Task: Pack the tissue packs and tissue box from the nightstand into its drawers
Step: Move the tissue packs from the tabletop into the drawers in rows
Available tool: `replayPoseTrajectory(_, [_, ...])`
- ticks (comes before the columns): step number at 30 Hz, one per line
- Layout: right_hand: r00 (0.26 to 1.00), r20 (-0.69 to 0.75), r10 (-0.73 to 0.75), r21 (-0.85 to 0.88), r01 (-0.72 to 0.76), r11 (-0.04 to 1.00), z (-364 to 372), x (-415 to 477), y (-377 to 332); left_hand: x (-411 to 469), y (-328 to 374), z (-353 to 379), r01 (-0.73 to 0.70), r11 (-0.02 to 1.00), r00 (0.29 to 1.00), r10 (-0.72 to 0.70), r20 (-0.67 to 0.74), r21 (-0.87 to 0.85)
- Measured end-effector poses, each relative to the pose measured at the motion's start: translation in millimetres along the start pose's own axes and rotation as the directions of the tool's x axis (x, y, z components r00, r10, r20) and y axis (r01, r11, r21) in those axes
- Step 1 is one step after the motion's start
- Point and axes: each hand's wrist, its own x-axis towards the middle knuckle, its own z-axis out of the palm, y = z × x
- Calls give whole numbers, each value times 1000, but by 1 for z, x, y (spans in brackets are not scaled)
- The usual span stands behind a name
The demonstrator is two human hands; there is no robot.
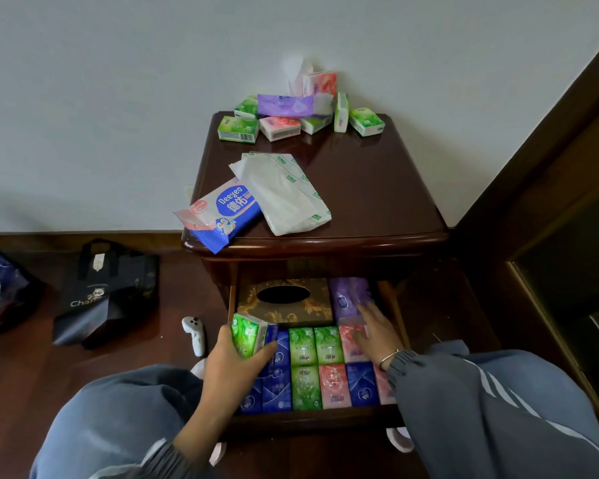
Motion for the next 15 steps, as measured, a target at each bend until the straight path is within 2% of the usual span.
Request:
replayPoseTrajectory(4, [992, 123, -9, -215, 36, 976, 8, 11, 3, 2, -1, 0, 14, 1000, 1000, -14, 9, 2])
replayPoseTrajectory(7, [998, 68, -1, -202, 15, 979, 9, 8, -5, 4, -2, -1, 25, 1000, 1000, -25, -8, 11])
replayPoseTrajectory(9, [999, 26, -46, -156, 49, 987, 5, -7, -16, 4, -2, -5, 16, 1000, 999, -15, -47, 20])
replayPoseTrajectory(12, [947, 120, -297, -102, 309, 946, -1, -54, -33, 4, -2, -13, -19, 998, 992, 25, -126, 54])
replayPoseTrajectory(15, [801, 321, -505, -234, 584, 778, 8, -106, -34, 1, -5, -24, -36, 997, 978, 49, -204, 71])
